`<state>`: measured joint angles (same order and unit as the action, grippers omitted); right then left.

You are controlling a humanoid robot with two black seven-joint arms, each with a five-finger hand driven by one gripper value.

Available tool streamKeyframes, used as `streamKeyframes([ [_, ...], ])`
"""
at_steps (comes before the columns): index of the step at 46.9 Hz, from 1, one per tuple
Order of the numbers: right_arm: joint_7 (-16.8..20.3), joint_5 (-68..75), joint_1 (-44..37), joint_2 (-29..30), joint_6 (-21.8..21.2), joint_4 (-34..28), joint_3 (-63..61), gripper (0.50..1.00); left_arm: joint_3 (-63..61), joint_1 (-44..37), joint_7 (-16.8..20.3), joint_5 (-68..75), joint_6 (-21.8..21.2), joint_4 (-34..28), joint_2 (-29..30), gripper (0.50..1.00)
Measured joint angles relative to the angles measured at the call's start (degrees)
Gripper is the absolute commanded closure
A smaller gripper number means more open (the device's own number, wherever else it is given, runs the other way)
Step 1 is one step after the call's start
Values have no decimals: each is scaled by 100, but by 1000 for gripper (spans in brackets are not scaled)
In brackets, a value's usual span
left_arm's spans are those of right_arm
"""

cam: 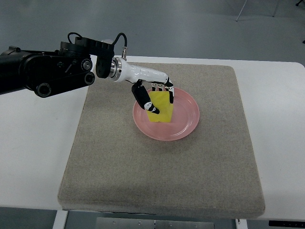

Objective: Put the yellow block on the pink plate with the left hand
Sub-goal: 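Carry the cube over the pink plate and lower it in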

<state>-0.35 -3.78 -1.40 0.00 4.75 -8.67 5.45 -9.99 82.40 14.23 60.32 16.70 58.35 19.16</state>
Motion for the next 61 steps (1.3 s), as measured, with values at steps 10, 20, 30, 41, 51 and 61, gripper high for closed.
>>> streamKeyframes([
  [10, 0, 0, -1, 0, 0, 0, 0, 576, 12, -162, 0, 86, -6, -417, -328, 1000],
  [20, -1, 2, -1, 0, 0, 3, 0, 576, 16, -197, 0, 85, -30, -481, -420, 1000],
  [30, 0, 2, -1, 0, 0, 2, 0, 576, 8, -214, -4, 298, -421, -486, -422, 999],
  [41, 0, 2, -1, 0, 0, 0, 0, 576, 18, -223, 0, 446, -450, -421, -422, 716],
  [51, 1, 2, 0, 0, 0, 0, 0, 576, 51, -313, -6, 446, -450, -420, -447, 532],
  [61, 0, 1, -2, 0, 0, 0, 0, 576, 32, -347, -8, 440, -432, -420, -448, 512],
])
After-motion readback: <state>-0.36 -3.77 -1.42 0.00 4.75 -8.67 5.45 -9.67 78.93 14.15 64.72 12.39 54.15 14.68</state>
